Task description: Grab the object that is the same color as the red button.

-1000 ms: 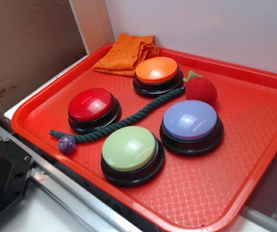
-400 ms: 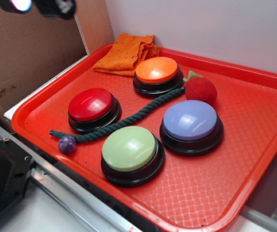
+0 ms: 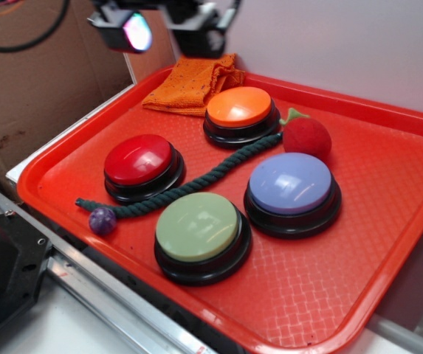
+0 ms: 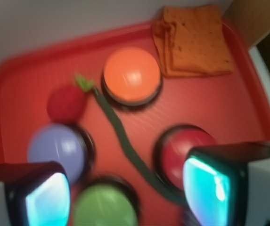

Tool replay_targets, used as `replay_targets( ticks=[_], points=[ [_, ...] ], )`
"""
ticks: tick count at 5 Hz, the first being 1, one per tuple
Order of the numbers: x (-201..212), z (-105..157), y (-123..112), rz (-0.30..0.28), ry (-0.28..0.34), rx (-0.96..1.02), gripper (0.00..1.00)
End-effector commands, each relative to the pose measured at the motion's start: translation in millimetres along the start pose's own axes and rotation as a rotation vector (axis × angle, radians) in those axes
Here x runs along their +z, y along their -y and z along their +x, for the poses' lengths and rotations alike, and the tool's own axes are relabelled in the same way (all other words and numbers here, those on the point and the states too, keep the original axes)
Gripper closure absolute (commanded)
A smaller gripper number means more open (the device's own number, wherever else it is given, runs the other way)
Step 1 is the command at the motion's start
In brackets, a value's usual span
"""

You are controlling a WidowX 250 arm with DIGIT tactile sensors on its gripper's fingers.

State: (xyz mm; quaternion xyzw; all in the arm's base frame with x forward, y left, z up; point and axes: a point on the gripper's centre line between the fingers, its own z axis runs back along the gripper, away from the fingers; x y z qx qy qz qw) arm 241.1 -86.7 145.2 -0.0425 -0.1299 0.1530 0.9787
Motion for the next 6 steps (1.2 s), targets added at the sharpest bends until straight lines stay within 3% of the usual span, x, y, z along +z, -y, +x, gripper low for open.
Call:
replay_targets(
  ticks=[1, 3, 6],
  points=[
    [-40.6, 32.2, 44.7, -0.071, 0.008, 0.036, 0.0],
    [-98.1, 40.4, 69.4, -0.029, -0.058, -0.015, 0.0],
    [-138.9, 42.7, 70.1, 0.029, -0.121, -0.006, 0.0]
  ],
)
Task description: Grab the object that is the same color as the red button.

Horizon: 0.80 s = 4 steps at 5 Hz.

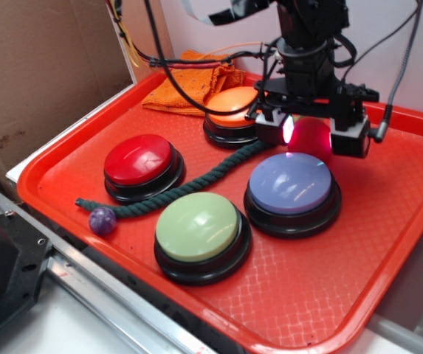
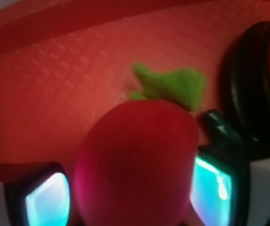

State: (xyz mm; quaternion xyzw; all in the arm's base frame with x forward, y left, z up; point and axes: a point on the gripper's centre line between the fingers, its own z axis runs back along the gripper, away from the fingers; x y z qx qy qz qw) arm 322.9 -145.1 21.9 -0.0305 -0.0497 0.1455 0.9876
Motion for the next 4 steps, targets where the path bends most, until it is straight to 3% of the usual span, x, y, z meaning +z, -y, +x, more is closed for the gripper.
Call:
replay_targets(
  ticks=[1, 2, 3, 4],
  points=[
    [8.9, 14.8, 3.5, 0.012, 0.043, 0.04, 1.0],
    [31.0, 9.4, -1.7, 0.06, 0.082, 0.053, 1.0],
    [67.3, 6.2, -13.7, 0.061, 0.091, -0.002, 1.0],
    [112.3, 4.6, -39.3, 0.085, 0.054, -0.018, 1.0]
  ],
)
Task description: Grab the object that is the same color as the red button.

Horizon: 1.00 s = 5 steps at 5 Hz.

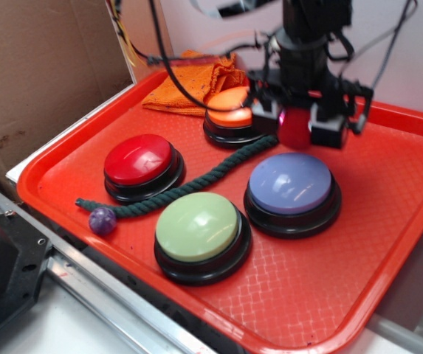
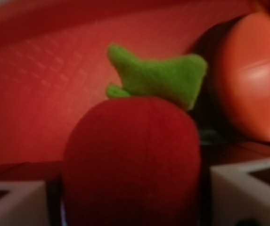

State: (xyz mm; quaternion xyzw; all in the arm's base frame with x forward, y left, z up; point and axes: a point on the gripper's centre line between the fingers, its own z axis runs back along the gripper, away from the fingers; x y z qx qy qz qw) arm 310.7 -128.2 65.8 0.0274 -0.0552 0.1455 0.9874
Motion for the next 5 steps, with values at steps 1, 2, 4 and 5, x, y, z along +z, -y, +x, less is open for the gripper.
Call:
replay_targets(
  ticks=[1, 2, 4, 5],
  points=[
    [103.2, -4.3, -58.5, -0.025, 0.03, -0.027, 1.0],
    [131.2, -19.5, -86.0, -0.058, 0.034, 0.008, 1.0],
    [146.7, -30.1, -110.2, -0.062, 0.035, 0.003, 1.0],
    [139.5, -30.0, -111.7, -0.077, -0.012, 0.043, 1.0]
  ],
)
